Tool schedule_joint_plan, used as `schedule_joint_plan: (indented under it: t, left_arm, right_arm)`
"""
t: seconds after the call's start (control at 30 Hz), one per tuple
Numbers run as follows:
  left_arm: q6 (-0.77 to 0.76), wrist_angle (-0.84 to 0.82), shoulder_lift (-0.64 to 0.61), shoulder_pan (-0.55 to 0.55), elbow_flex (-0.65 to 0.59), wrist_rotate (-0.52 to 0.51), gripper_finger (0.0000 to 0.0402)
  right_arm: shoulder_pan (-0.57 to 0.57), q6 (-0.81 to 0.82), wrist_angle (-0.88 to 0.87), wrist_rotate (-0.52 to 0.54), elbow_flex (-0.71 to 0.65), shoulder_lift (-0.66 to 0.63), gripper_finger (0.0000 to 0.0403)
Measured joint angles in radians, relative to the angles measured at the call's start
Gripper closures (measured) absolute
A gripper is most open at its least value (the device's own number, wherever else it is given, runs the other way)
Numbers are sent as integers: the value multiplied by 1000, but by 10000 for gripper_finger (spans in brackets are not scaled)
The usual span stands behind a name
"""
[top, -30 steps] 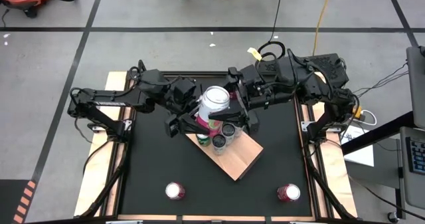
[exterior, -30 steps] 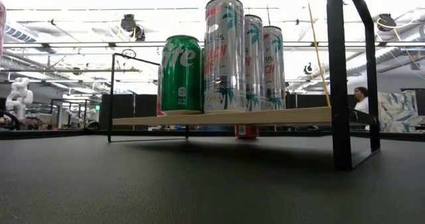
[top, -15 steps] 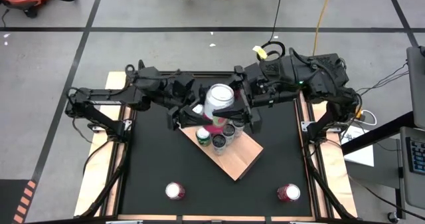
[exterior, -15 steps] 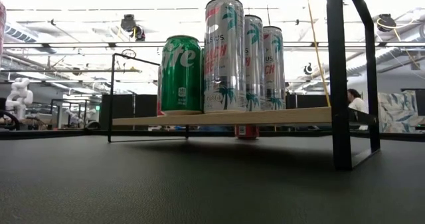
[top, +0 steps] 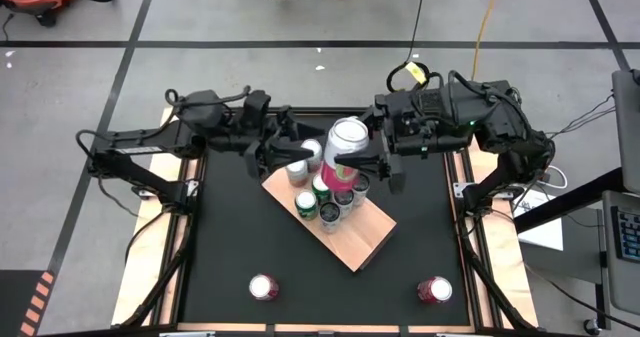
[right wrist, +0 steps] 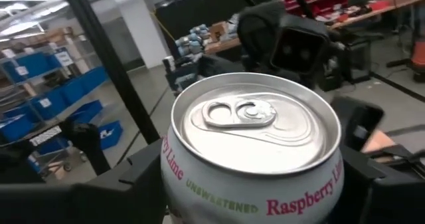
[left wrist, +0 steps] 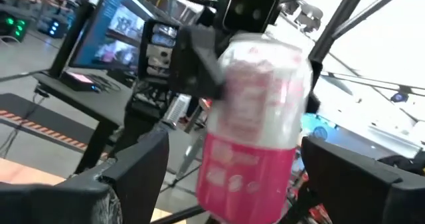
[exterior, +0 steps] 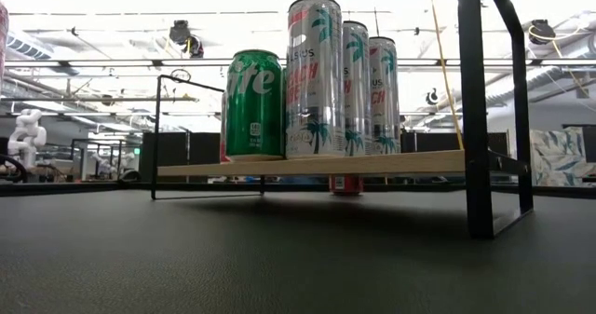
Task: Place canned beverage on shelf
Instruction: Put the white and pink soda can aligned with the other white and pink soda cans
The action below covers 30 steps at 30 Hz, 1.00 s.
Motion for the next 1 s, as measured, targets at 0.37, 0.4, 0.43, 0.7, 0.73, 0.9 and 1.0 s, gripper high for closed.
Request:
schedule_joint_plan:
  t: [0.37,0.4,0.43,0.7,0.73,0.9,1.0]
  left_arm:
    - [1,-24,-18,-2,0,-118,56]
    - [1,-31,-18,-2,0,-121,56]
    - [1,-40,-18,-2,0,-123,56]
    - [34,-148,-18,-2,0,-156,56]
    - [52,-161,-18,-4,0,-163,56]
    - [133,-179,-18,-11,0,-187,56]
    - [136,-190,-18,-3,0,-187,56]
  right_arm:
    - [6,108,-113,136,0,-5,136]
    - [7,115,-120,154,0,-4,136]
    - [7,124,-130,172,0,-4,136]
    - [6,234,-225,359,1,-4,136]
    - [5,244,-223,367,1,-4,136]
    - [-2,265,-220,379,2,3,135]
    - [-5,286,-217,385,2,14,135]
